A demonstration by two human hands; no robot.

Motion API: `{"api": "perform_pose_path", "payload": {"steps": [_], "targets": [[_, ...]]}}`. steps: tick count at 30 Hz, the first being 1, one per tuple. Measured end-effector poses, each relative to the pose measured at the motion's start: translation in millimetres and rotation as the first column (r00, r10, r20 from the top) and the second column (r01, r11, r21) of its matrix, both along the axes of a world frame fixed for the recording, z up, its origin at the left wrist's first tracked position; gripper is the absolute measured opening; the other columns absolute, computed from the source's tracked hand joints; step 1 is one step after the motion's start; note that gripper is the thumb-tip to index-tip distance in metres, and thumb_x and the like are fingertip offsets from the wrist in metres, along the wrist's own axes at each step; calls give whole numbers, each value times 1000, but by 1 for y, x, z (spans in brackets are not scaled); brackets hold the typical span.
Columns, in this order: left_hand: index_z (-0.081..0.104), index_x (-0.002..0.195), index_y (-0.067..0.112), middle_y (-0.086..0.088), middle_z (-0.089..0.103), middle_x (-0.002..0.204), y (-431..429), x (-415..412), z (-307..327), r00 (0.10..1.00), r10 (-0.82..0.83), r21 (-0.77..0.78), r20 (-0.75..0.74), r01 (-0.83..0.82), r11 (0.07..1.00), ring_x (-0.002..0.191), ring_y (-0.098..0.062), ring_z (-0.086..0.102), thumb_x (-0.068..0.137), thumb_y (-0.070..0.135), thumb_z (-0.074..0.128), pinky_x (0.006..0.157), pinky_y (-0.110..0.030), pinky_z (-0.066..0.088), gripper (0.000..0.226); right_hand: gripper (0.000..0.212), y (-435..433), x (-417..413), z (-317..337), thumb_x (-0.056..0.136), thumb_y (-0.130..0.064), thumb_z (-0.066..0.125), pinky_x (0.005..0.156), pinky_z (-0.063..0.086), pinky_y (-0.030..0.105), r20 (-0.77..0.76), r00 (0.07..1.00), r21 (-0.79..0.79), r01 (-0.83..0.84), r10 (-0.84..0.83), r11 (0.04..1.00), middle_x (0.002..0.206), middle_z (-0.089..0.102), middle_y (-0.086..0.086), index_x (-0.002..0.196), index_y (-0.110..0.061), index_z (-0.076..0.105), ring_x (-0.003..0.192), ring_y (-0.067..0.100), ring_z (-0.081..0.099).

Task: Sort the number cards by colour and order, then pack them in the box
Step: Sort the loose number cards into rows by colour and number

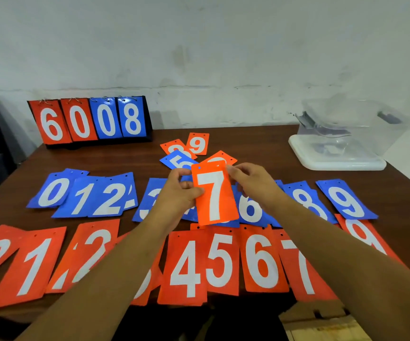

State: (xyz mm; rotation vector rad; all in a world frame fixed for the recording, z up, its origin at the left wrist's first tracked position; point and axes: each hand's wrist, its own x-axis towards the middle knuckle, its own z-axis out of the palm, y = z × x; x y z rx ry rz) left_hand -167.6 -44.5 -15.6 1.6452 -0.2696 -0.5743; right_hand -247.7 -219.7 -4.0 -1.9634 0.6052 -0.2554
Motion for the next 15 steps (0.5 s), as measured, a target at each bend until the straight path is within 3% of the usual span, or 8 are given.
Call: {"api": "perform_pose_path", "payload": {"steps": [2,5,9,12,15], "targets": [[46,122,24,-5,68,110,-13,-14,2,997,-83,6,9,83,997,102,-23,67,88,11,70,86,-45,58,44,29,0,-9,2,95,-37,57,67,50,22,17,1000,67,-10,9,998,107,66,-4,117,-18,61,91,11,64],[48,119,24,-2,68,108,-27,-33,3,989,-143,48,49,140,989,95,-20,69,88,14,70,83,-41,60,39,19,-12,-30,7,93,-24,64,66,50,21,24,999,45,20,-21,999,107,69,-1,111,-18,63,93,12,66],[56,109,23,0,73,99,-35,-52,1,953,-286,99,104,276,956,86,-14,73,89,16,68,77,-30,61,24,15,-31,-72,16,87,-16,72,54,42,18,-44,998,5,54,-54,999,84,69,1,99,-15,64,68,13,61],[62,105,20,1,71,99,-38,-64,-4,900,-370,235,231,317,919,85,-9,69,90,20,68,71,-23,57,16,7,-42,-107,19,86,-9,70,45,38,23,-125,991,23,47,-44,999,59,59,6,88,-10,64,53,19,48],[62,99,26,8,66,100,-43,-71,-13,822,-442,400,359,292,869,90,-4,61,90,24,68,67,-15,46,11,7,-47,-135,17,87,-12,71,41,39,18,-223,972,-73,61,-76,995,53,58,1,87,-10,64,42,10,51]]}}
